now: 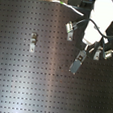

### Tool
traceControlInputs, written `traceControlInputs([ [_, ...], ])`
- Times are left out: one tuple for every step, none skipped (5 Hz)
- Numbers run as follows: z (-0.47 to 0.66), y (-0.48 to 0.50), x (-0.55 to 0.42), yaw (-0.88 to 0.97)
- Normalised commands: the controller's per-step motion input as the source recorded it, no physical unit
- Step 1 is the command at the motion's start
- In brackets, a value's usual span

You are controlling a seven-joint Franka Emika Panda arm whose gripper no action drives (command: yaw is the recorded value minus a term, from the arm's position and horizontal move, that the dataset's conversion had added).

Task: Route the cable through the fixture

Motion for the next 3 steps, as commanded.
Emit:
traceControlInputs([
  [0.41, 0.464, -0.435, -0.21],
  [0.41, 0.483, -0.329, -0.29],
  [0.48, 0.435, -0.241, -0.46],
])
